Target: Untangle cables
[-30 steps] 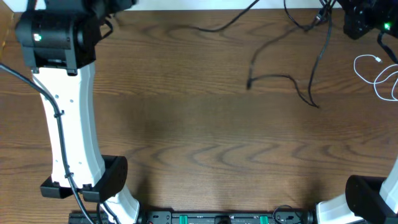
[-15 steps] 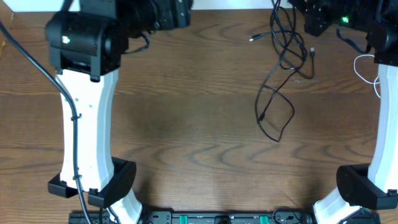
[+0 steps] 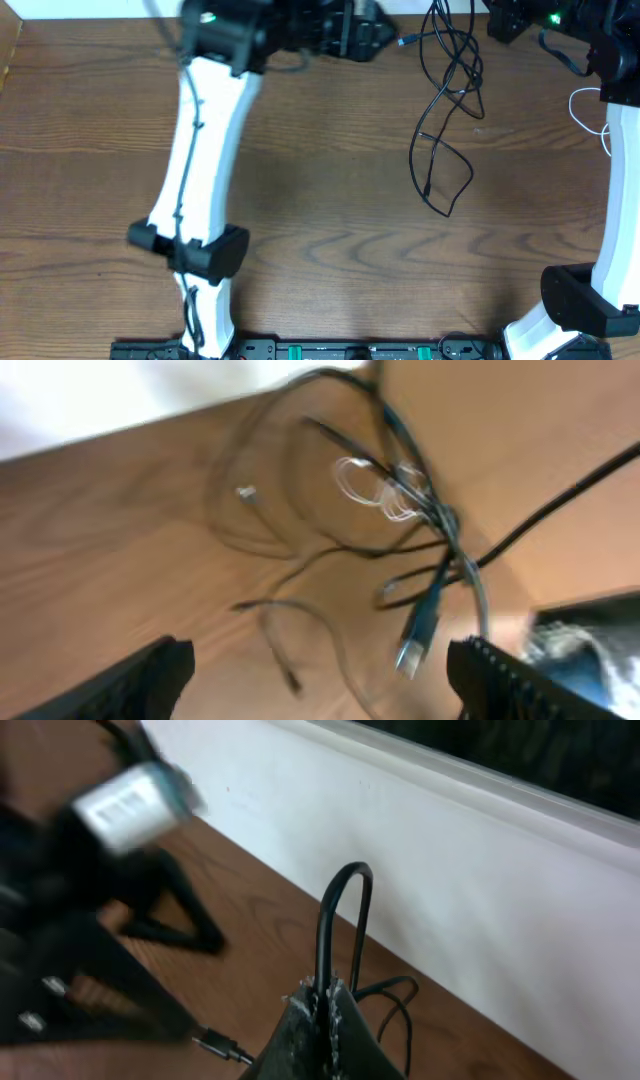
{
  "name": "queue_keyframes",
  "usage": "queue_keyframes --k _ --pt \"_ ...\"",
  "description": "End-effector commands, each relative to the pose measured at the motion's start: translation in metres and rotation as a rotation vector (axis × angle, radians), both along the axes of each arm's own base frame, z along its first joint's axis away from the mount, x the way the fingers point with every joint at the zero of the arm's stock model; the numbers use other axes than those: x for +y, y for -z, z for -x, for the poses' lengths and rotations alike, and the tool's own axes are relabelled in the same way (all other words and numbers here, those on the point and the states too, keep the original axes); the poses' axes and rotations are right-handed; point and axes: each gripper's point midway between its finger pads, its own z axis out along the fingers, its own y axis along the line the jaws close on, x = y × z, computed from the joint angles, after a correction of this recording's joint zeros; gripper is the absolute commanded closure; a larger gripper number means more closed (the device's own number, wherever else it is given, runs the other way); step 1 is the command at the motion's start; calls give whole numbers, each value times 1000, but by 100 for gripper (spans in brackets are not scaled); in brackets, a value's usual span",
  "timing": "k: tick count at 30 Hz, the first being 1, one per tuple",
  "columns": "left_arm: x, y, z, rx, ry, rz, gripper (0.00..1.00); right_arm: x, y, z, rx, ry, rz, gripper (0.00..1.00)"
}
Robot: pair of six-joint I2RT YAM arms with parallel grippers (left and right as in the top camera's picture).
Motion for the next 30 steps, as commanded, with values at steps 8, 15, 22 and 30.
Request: queue_keyframes --k 8,15,22,30 --pt "-31 17 4 136 186 163 21 1 48 -47 73 18 38 99" --pt "-41 9 7 105 217 187 34 17 63 -64 88 -47 -4 99" --pt "-48 17 3 73 184 132 34 25 55 -64 83 -52 -41 99" --pt "-37 32 -15 40 83 37 34 30 50 -58 81 -59 -51 99"
